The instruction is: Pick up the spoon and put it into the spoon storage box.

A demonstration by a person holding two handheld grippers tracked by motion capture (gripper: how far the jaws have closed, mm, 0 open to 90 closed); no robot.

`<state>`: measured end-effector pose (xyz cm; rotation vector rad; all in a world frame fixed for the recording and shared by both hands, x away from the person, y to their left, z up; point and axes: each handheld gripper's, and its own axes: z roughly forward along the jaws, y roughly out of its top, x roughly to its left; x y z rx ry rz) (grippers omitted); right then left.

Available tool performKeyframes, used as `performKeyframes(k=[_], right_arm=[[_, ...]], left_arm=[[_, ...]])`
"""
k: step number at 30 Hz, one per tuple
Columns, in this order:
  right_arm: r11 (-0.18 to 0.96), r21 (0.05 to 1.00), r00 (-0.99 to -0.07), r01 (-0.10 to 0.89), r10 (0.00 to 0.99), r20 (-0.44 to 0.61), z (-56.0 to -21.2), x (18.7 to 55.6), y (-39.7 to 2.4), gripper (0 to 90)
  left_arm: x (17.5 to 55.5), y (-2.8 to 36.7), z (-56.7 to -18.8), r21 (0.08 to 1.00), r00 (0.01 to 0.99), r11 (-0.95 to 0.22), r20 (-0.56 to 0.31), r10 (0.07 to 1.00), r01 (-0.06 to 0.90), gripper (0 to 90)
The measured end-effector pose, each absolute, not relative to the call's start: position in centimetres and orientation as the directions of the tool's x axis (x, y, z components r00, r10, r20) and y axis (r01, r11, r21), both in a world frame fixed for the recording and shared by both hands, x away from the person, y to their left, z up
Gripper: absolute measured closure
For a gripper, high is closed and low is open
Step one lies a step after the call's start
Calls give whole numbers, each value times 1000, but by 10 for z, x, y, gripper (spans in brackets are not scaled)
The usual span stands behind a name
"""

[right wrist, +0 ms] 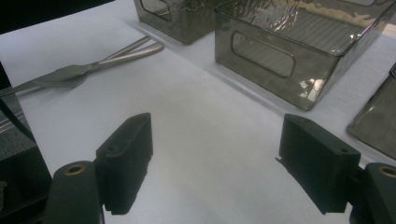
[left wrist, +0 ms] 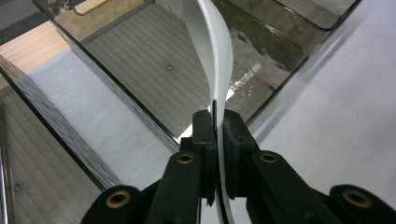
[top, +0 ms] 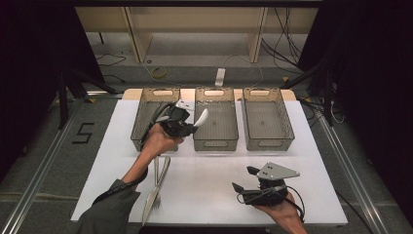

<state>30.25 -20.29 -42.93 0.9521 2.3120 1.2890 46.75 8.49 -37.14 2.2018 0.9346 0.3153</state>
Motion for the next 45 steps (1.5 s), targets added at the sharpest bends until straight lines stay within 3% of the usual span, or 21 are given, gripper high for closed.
performKeyframes(k=[45], right_arm=[[373, 840, -731, 394, 681, 41, -429, 302, -203, 268]], left_arm=[[524, 39, -397, 680, 644, -432, -77, 762, 593, 840]])
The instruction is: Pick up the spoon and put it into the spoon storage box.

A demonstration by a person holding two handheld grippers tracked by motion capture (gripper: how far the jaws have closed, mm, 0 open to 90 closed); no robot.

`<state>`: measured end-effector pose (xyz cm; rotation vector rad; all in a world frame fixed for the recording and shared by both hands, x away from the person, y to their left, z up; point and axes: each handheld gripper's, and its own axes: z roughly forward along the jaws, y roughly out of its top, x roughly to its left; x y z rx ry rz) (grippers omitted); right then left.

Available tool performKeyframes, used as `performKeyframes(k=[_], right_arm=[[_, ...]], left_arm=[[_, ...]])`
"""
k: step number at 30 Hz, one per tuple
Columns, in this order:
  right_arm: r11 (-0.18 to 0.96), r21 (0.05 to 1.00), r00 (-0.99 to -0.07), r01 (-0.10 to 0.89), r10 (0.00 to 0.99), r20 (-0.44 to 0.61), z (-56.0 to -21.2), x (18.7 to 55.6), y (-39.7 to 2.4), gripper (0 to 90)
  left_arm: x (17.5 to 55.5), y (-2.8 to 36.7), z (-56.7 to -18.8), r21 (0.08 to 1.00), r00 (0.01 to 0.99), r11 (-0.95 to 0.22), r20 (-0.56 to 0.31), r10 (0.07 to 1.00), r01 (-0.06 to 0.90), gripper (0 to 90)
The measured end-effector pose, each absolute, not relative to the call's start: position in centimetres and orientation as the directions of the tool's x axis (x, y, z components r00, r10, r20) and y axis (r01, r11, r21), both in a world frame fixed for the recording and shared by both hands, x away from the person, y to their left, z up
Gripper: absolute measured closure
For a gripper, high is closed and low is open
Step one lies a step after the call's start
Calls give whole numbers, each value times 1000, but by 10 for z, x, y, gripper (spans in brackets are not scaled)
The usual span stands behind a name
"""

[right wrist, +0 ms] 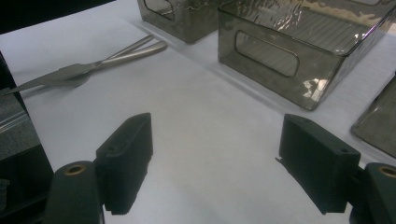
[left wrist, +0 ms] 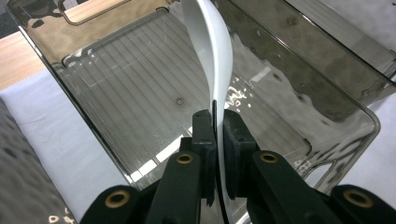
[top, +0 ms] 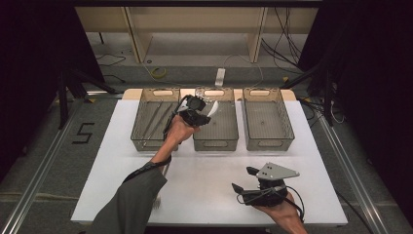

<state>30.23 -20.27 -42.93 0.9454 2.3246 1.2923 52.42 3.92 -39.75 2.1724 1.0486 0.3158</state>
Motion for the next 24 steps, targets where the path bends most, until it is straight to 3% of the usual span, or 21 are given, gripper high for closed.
performKeyframes(k=[21, 24], right_arm=[[373, 840, -732, 394, 680, 41, -429, 302, -203, 268], [370, 842, -731, 392, 681, 41, -429, 302, -203, 268]], left_arm=[[528, 30, -411, 668, 629, -420, -93, 772, 614, 834], [528, 30, -410, 692, 621, -399, -92, 778, 602, 768]])
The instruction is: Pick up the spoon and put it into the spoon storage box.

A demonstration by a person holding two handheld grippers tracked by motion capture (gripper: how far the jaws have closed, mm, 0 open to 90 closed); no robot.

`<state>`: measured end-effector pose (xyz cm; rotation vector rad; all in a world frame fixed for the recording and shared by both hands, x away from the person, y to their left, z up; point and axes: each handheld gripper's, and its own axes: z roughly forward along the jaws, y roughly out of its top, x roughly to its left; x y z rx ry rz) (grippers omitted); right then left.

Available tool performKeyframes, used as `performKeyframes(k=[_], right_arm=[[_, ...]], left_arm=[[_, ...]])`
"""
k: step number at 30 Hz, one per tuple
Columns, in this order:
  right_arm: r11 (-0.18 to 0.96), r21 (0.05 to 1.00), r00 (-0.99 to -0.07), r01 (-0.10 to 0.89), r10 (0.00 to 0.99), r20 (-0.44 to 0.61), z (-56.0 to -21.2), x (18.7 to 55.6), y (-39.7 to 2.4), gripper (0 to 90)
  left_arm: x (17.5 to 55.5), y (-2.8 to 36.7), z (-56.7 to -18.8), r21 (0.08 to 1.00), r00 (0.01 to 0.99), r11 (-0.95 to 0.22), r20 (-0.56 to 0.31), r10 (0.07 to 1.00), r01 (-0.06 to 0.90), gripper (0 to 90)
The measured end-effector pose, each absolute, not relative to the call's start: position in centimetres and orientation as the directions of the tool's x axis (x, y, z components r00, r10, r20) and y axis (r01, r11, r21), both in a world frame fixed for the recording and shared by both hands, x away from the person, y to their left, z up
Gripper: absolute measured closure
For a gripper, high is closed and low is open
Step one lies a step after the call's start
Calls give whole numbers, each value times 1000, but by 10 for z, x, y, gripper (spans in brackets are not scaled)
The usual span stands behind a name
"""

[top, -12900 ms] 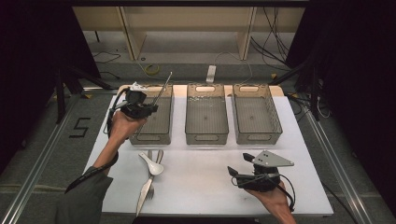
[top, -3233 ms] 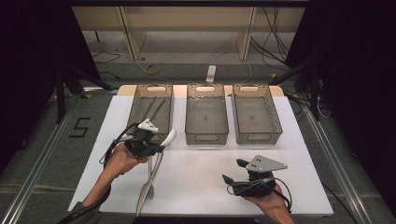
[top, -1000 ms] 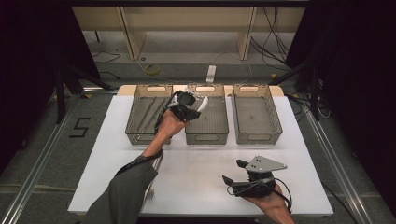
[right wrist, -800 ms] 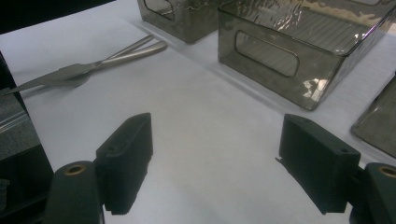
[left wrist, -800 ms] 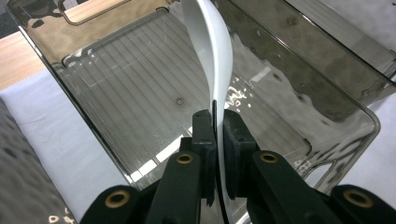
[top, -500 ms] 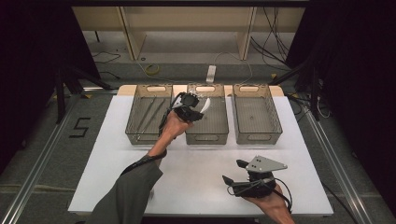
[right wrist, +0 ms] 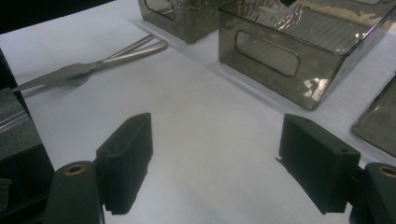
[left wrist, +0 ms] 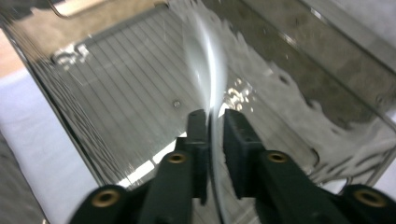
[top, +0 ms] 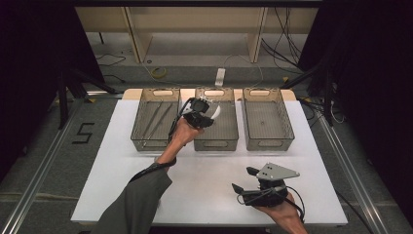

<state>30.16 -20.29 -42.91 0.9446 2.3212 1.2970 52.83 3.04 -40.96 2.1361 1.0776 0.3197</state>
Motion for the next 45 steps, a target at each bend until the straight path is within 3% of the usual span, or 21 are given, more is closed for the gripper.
performKeyframes(k=[10, 15, 23, 34, 45], right_arm=[[367, 843, -728, 393, 684, 41, -429, 301, -203, 268], [367, 843, -726, 394, 686, 41, -429, 301, -203, 268], [367, 841, -721, 397, 692, 39, -429, 301, -204, 268], [367, 842, -723, 394, 690, 37, -428, 301, -204, 268], [368, 841, -721, 397, 691, 38, -429, 301, -204, 268]], left_arm=[[514, 46, -390, 693, 627, -401, -95, 773, 599, 485], [498, 67, -375, 707, 627, -392, -94, 773, 589, 398], [459, 101, -375, 732, 612, -360, -98, 785, 579, 339], [431, 132, -395, 643, 594, -416, -76, 801, 644, 271], [413, 162, -401, 629, 564, -423, -29, 825, 652, 298]])
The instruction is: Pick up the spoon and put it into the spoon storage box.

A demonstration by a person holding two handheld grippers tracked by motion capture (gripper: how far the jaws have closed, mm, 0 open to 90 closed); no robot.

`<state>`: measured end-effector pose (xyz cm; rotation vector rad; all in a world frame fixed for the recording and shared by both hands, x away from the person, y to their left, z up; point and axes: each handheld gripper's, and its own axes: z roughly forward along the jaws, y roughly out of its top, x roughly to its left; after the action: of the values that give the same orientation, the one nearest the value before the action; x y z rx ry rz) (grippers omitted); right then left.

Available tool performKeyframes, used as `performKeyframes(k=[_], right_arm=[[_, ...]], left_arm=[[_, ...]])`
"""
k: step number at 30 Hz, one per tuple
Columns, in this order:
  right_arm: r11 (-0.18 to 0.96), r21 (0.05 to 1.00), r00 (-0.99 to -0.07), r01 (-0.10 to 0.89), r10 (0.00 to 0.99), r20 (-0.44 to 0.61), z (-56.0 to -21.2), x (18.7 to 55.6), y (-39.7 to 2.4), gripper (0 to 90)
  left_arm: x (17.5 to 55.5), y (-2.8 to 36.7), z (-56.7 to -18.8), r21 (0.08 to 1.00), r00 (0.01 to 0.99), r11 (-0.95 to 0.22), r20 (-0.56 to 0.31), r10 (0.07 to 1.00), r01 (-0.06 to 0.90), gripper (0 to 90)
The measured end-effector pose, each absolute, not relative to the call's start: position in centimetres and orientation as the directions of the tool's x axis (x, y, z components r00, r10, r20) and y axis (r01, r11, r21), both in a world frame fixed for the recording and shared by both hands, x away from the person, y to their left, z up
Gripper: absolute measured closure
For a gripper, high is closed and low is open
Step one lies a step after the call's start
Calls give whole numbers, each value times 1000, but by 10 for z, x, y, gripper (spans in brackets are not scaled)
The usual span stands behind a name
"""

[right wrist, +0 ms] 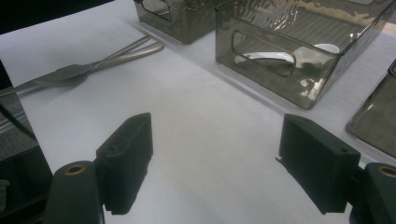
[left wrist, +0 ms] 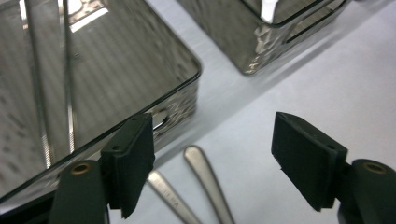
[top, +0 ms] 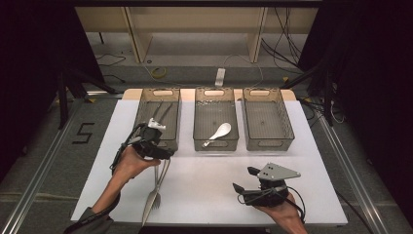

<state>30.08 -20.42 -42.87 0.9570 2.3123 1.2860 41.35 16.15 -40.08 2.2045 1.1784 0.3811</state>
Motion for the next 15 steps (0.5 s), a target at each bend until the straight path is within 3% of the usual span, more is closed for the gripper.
performKeyframes(k=[10, 15], right_arm=[[367, 841, -721, 398, 692, 39, -429, 301, -204, 268], [368, 841, -721, 397, 691, 38, -429, 301, -204, 268]], left_arm=[[406, 187, -415, 617, 522, -395, -30, 852, 680, 448], [403, 190, -419, 608, 518, -387, -48, 854, 694, 473]])
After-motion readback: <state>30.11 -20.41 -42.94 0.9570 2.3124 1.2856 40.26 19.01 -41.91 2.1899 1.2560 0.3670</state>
